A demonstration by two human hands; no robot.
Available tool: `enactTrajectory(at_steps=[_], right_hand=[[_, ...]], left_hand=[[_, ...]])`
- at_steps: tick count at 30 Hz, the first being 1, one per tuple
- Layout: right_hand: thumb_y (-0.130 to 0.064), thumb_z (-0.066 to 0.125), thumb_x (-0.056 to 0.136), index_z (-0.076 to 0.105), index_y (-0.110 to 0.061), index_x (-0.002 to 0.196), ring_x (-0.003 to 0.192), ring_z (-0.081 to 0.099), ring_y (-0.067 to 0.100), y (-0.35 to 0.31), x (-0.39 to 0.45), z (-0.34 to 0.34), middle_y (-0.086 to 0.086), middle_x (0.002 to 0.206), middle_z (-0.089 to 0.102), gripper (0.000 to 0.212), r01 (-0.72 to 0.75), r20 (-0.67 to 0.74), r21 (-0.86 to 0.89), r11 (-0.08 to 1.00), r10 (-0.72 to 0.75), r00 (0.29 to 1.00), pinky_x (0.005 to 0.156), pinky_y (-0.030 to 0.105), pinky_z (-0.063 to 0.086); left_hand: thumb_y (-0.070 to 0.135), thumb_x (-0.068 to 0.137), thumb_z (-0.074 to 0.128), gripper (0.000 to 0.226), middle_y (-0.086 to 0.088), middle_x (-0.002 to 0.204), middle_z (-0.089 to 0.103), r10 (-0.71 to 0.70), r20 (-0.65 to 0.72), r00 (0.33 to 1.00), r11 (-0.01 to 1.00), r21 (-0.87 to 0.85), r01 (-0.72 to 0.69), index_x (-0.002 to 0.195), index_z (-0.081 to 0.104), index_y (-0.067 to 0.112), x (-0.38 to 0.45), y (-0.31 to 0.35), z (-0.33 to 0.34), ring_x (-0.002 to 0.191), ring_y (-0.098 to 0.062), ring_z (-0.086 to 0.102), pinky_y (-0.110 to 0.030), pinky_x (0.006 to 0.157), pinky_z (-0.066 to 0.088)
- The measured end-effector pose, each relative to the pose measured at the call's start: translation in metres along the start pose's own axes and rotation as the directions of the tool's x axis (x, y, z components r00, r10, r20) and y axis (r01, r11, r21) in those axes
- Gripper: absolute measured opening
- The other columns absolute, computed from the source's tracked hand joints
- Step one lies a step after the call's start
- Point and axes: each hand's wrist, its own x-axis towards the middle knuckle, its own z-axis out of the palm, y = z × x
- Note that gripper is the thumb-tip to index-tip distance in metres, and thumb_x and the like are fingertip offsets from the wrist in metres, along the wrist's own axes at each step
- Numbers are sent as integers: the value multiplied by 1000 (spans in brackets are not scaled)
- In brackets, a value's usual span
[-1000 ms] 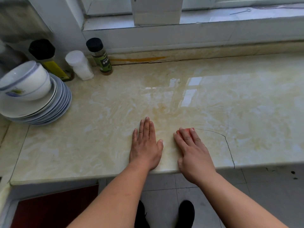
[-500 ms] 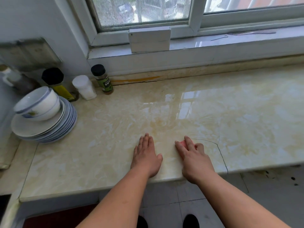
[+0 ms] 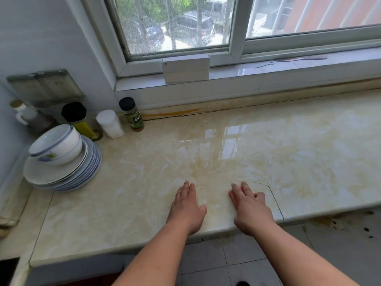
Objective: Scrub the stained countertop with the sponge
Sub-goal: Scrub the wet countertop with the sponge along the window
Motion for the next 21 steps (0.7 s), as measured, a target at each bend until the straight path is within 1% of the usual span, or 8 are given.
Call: enactTrajectory(at_steps=[4,7,10,12,13,15,17,21], right_hand=[[-12,35,83,3,-45,157,141,17,29,1,3,-5,-16,167,-2,88,-96,34,141,985,92,995,98,37,46],[-17,37,88,9,-40,159,146,16,35,3,7,-15,-9,168,8,80,-166,40,283,945,161,986,109,40,34],[-18,45,86,23,-28,157,145,32,34,7,9,-31,-5,162,25,75,-190,50,426,885,187,981,112,41,31],[-19,49,79,23,-33,158,124,55,33,13,5,-46,-2,159,35,84,-232,71,616,753,240,968,98,41,48],[-14,50,79,23,-34,158,104,64,30,16,0,-56,-1,155,40,86,-239,83,720,651,261,962,82,39,55],[0,45,82,24,-32,158,71,59,28,22,-6,-73,-5,136,54,85,-220,102,874,434,279,955,54,31,45],[5,41,82,31,-29,156,75,55,29,36,-12,-90,-7,113,58,82,-162,62,927,338,288,956,59,35,41],[4,40,80,54,-34,137,91,57,29,63,-33,-131,0,99,56,70,-87,12,965,248,292,956,80,46,49]], left_hand=[[45,106,47,84,3,175,-16,7,1,1000,1000,-18,-7,168,-3,19,-3,3,-3,162,-21,-8,-41,131,7],[44,106,47,83,4,175,-16,19,1,1000,999,-28,-19,168,-3,19,-5,7,-8,161,-20,-8,-41,131,7],[43,106,47,82,5,175,-15,39,-6,999,999,-36,-40,168,-2,20,-6,14,-13,161,-20,-7,-40,130,10],[42,106,48,81,4,175,-13,60,-17,998,997,-46,-60,168,0,19,-5,23,-18,161,-20,-5,-39,130,12],[41,106,48,81,4,175,-12,75,-24,997,996,-54,-76,168,1,19,-4,30,-20,161,-20,-4,-39,129,13],[40,106,48,80,5,175,-10,111,-36,993,991,-75,-113,168,2,19,-2,47,-26,161,-20,-1,-38,127,16],[39,107,49,78,6,175,-9,159,-47,986,981,-104,-163,168,3,20,-1,71,-29,161,-19,2,-38,127,17],[37,106,51,77,5,175,-1,257,-101,961,946,-179,-272,168,8,20,-2,132,-31,161,-19,9,-37,128,17]])
